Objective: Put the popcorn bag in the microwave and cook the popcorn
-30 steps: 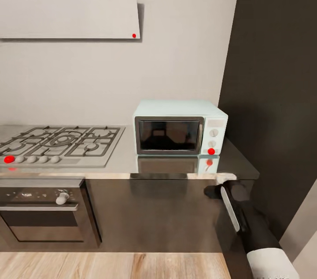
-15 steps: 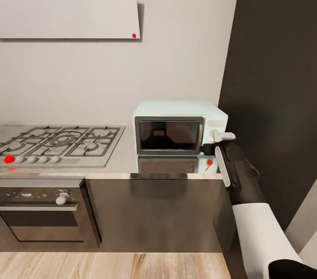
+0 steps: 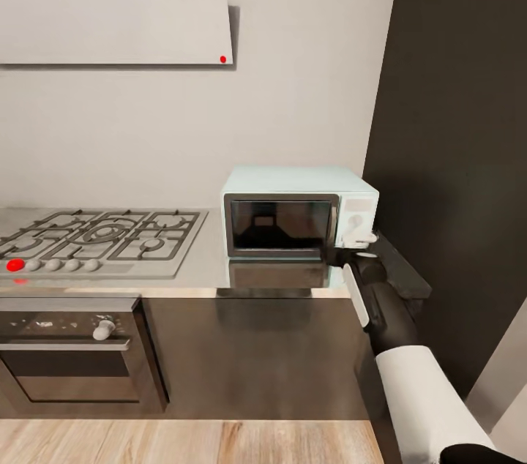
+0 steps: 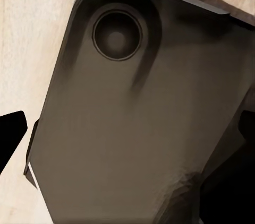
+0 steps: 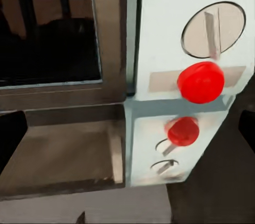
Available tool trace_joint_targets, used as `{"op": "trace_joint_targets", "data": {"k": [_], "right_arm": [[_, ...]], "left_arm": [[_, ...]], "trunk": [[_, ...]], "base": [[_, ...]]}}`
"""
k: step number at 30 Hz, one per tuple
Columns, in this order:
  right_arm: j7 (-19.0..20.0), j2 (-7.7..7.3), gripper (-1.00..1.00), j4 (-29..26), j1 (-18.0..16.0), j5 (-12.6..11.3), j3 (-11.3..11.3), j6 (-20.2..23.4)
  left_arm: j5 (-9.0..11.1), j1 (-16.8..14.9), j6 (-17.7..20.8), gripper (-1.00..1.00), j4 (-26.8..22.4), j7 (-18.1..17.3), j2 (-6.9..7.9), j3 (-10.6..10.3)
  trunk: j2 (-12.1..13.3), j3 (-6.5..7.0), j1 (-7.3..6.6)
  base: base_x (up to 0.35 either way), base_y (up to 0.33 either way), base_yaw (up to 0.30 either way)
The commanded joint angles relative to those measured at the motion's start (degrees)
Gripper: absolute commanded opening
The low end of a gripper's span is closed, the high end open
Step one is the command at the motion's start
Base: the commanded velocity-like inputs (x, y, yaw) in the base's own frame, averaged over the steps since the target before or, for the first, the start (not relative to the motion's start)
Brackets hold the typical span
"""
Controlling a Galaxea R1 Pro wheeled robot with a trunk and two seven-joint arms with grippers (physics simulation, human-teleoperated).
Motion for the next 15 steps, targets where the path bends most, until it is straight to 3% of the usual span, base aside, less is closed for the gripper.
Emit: {"op": "trace_joint_targets", "data": {"k": [1,7,11,15], "right_arm": [[-0.25,0.28,1.00,0.87,-0.02,0.12,0.02,-0.22],[-0.36,1.69,1.00,2.24,0.00,0.47,0.37,-2.46],[-0.63,1.73,1.00,1.27,0.00,0.77,4.12,-2.54],[-1.40,1.71,1.00,0.64,0.00,0.79,5.22,-2.51]], "left_arm": [[0.30,0.01,-0.07,1.00,-0.07,0.04,-0.01,-0.10],[0.31,0.01,-0.07,1.00,-0.07,0.04,-0.01,-0.10],[0.29,0.01,-0.07,1.00,-0.07,0.04,-0.01,-0.10],[0.32,0.01,-0.07,1.00,-0.07,0.04,-0.01,-0.10]], "trunk": [[-0.03,-0.05,0.00],[-0.03,-0.05,0.00],[-0.03,-0.05,0.00],[-0.03,-0.05,0.00]], "base": [[0.000,0.000,0.000],[0.000,0.000,0.000],[0.000,0.000,0.000],[0.000,0.000,0.000]]}}
